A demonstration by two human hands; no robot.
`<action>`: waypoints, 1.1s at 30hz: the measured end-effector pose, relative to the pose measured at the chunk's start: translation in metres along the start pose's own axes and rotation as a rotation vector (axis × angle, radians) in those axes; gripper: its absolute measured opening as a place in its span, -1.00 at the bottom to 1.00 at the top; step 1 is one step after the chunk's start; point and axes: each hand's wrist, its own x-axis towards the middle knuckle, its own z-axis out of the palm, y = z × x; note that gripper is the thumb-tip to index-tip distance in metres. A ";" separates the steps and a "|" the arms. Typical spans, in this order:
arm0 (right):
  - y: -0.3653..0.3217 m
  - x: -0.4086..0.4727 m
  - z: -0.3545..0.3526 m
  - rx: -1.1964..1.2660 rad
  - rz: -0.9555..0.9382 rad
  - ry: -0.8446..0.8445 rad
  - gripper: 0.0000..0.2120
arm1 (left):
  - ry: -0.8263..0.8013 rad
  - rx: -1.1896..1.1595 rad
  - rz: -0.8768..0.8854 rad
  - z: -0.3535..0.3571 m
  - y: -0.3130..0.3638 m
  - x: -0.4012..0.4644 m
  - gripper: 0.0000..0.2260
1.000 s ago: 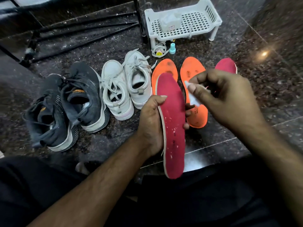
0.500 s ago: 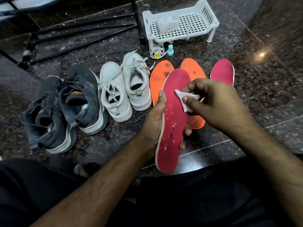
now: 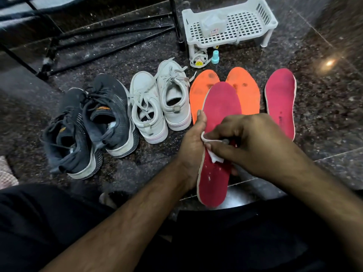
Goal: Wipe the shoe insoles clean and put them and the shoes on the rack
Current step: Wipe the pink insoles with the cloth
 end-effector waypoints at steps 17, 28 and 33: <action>0.005 0.002 -0.010 -0.165 0.007 0.017 -0.91 | -0.061 0.014 -0.042 -0.002 -0.005 0.003 -0.29; -0.002 -0.002 0.003 -0.142 -0.026 0.033 -0.87 | 0.033 -0.026 0.020 -0.002 -0.003 0.005 -0.29; 0.033 0.016 -0.008 -0.208 0.207 0.102 -0.91 | 0.034 0.093 0.055 0.012 -0.009 0.000 -0.45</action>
